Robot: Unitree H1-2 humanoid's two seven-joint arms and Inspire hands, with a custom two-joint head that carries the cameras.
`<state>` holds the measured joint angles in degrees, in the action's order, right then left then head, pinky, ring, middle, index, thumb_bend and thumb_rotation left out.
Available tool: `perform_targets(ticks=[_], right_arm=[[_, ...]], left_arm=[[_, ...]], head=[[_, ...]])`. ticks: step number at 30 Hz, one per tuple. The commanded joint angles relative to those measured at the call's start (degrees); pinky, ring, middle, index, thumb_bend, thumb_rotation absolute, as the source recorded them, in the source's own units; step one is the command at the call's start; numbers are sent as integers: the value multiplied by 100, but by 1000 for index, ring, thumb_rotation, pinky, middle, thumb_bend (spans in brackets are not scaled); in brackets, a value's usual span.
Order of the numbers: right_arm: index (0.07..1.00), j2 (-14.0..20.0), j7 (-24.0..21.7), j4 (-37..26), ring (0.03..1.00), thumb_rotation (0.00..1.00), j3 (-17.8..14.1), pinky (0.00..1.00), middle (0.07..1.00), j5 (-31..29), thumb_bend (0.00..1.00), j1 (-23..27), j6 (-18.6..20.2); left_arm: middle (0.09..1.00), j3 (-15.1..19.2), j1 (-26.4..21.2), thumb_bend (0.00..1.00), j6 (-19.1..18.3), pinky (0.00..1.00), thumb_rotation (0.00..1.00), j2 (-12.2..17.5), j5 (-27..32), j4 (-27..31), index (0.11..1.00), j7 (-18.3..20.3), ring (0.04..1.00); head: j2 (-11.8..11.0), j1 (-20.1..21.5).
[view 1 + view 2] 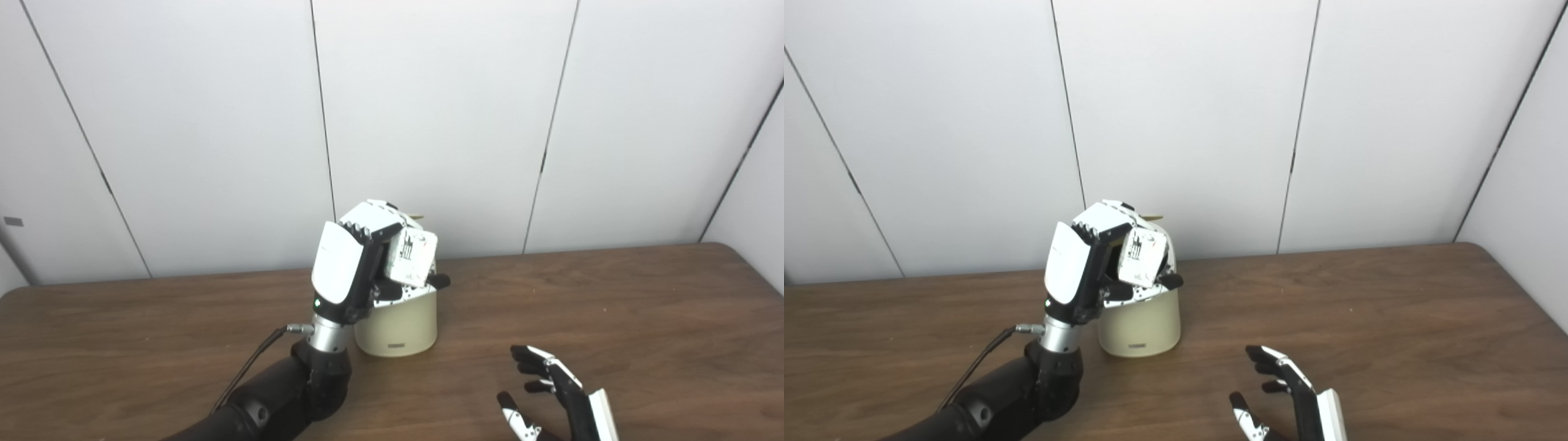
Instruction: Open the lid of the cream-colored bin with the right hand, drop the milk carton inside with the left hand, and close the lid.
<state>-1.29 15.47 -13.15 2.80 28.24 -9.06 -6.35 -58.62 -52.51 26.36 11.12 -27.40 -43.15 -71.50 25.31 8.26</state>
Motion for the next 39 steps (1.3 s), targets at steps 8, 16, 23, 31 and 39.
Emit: perform_targets(ticks=[8,16,23,31,39], right_arm=[[717,22,112,55,721,109,-12,606,737,22,156,178,-304],[720,19,137,139,717,144,-10,602,735,66,155,223,-319],[729,14,96,145,726,137,-7,614,745,50,153,233,-261],[727,38,83,162,721,121,-10,605,743,22,153,240,-284],[727,67,99,153,723,125,-25,614,740,46,155,213,-309]], left_arm=[[484,139,-343,505,57,720,0,151,-111,305,475,-123,471],[488,106,-387,523,57,847,0,216,-163,458,471,-119,646],[486,240,-385,525,57,940,0,201,-355,446,472,-125,708],[481,447,-341,525,57,1000,0,171,-539,433,475,-124,732],[475,639,-237,525,57,1000,0,142,-541,255,483,-119,746]], head=[[-27,-6],[-87,-3],[-127,-8],[-156,-27],[-151,-64]])
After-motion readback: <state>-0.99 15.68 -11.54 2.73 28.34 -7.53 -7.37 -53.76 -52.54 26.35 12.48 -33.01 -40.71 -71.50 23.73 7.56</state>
